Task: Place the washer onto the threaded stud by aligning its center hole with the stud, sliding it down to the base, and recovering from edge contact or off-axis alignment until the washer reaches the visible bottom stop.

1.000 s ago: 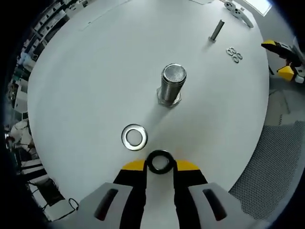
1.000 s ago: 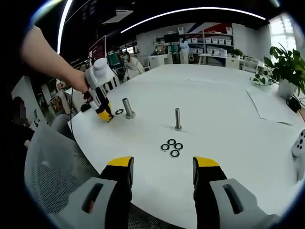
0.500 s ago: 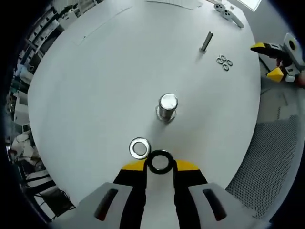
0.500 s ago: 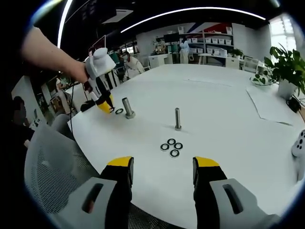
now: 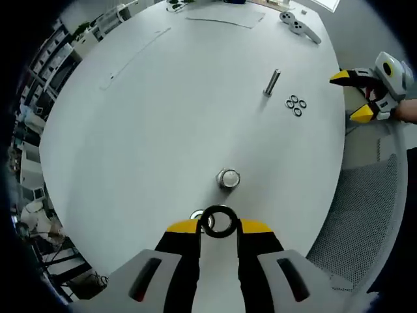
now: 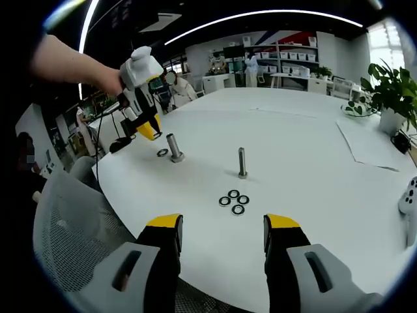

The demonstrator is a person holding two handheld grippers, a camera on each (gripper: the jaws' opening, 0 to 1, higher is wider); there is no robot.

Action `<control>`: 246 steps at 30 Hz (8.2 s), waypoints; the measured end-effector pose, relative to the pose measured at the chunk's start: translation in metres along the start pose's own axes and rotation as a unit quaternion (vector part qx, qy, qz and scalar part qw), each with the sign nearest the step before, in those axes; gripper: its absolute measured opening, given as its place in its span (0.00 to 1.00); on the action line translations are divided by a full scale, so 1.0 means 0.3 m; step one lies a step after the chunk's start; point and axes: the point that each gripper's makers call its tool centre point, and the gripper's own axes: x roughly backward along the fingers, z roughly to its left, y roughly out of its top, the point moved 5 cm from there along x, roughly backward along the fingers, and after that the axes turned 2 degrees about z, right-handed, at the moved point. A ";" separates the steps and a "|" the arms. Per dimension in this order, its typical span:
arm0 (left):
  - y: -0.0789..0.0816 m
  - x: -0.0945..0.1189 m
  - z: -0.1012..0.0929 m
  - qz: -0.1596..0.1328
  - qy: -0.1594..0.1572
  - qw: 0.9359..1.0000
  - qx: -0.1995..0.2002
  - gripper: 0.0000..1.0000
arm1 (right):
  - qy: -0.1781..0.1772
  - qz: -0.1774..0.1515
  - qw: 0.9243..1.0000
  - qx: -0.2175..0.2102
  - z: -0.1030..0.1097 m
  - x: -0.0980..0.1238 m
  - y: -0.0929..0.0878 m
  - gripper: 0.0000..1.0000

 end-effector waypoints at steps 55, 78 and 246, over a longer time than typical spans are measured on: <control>0.129 -0.112 -0.041 0.024 -0.017 0.997 -0.070 0.19 | -0.003 -0.001 1.000 -0.001 -0.003 -0.001 0.000 0.52; 0.120 -0.207 -0.044 0.045 -0.015 0.995 -0.084 0.19 | -0.008 0.000 1.000 -0.003 -0.011 0.000 -0.001 0.52; -0.106 -0.221 0.059 0.028 0.005 0.997 0.065 0.19 | -0.007 0.015 1.000 0.003 -0.006 -0.007 -0.014 0.52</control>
